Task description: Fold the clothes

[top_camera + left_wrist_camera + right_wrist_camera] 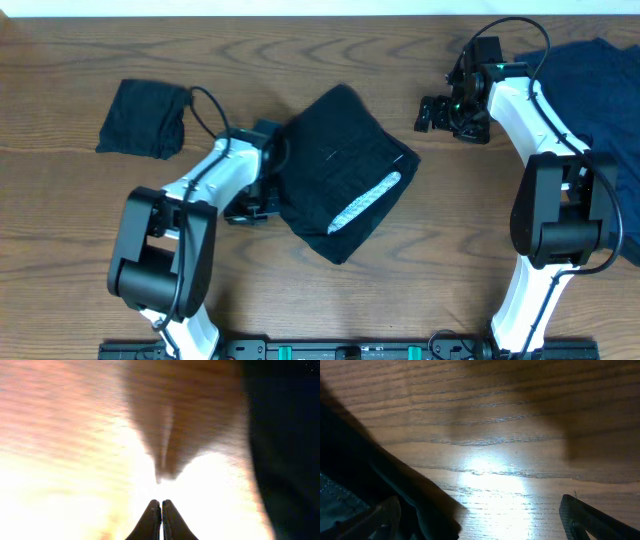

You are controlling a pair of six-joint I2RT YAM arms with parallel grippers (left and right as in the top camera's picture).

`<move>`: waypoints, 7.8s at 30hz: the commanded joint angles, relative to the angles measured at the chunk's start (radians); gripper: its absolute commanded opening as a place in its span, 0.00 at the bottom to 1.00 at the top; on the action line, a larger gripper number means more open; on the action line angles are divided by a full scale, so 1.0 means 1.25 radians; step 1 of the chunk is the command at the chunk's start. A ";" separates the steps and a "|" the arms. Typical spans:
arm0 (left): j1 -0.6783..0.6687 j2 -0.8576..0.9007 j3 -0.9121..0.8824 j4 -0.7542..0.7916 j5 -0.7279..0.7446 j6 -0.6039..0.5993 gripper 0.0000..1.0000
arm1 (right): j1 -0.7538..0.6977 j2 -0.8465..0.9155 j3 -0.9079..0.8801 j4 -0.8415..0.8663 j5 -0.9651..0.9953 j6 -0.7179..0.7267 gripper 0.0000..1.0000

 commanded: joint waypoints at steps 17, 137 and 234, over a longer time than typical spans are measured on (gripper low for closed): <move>-0.179 -0.086 0.057 0.202 0.193 -0.117 0.06 | 0.002 -0.019 0.010 0.002 0.007 -0.008 0.99; 0.104 -0.027 -0.025 0.121 0.156 0.014 0.98 | 0.004 -0.019 0.010 0.001 0.007 -0.008 0.99; 0.418 -0.086 0.369 0.226 -0.397 0.376 0.06 | 0.005 -0.019 0.010 0.002 0.007 -0.008 0.99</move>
